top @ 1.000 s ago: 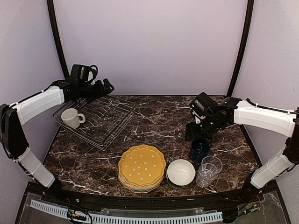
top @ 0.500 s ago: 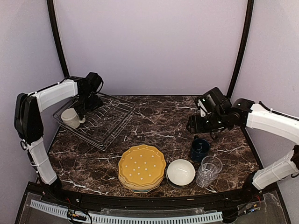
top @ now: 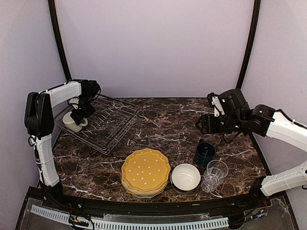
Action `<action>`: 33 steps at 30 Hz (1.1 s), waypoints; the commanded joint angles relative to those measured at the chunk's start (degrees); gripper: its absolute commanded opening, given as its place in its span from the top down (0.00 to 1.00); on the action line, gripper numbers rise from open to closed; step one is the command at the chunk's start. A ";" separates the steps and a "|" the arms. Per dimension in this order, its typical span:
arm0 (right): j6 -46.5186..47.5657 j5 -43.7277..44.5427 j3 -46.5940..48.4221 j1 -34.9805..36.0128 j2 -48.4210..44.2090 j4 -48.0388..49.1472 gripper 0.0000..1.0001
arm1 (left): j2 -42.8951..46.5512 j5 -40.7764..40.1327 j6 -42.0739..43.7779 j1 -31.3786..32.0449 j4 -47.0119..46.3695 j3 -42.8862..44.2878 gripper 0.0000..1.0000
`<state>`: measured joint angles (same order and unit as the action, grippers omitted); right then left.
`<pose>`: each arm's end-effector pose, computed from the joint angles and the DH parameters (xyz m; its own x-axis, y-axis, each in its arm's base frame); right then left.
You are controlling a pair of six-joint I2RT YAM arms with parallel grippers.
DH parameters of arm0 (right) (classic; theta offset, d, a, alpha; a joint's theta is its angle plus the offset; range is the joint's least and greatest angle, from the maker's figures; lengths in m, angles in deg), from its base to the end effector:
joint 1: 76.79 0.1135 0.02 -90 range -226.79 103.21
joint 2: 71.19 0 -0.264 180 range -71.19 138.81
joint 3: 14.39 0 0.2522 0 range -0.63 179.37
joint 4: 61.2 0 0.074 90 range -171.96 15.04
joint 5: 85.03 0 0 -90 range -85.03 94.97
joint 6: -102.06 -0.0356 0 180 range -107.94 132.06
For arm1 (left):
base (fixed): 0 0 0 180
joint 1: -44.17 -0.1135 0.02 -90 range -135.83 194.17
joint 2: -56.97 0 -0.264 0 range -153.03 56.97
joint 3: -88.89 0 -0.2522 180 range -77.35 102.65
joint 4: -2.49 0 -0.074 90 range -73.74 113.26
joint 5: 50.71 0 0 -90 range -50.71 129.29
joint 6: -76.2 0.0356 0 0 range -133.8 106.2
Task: Unload the mixed dishes from the dish rack
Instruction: Grab the cup from the dish rack.
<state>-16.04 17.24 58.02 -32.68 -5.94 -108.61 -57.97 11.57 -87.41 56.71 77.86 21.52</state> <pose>0.1796 0.1635 0.3144 -0.6747 -0.0131 -0.7379 -0.2787 0.9303 0.2384 0.3997 -0.0719 0.2396 -0.3605 -0.7898 -0.4962 -0.8880 0.4534 -0.0765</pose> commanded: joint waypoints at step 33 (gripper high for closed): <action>-2.64 -2.80 -2.83 -0.26 -2.96 4.67 0.27 | -6.22 0.00 0.49 -0.41 8.50 12.44 0.99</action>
<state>-17.42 16.15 54.94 -32.68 -6.64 -106.21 -68.00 7.76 -89.79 56.23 84.11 32.71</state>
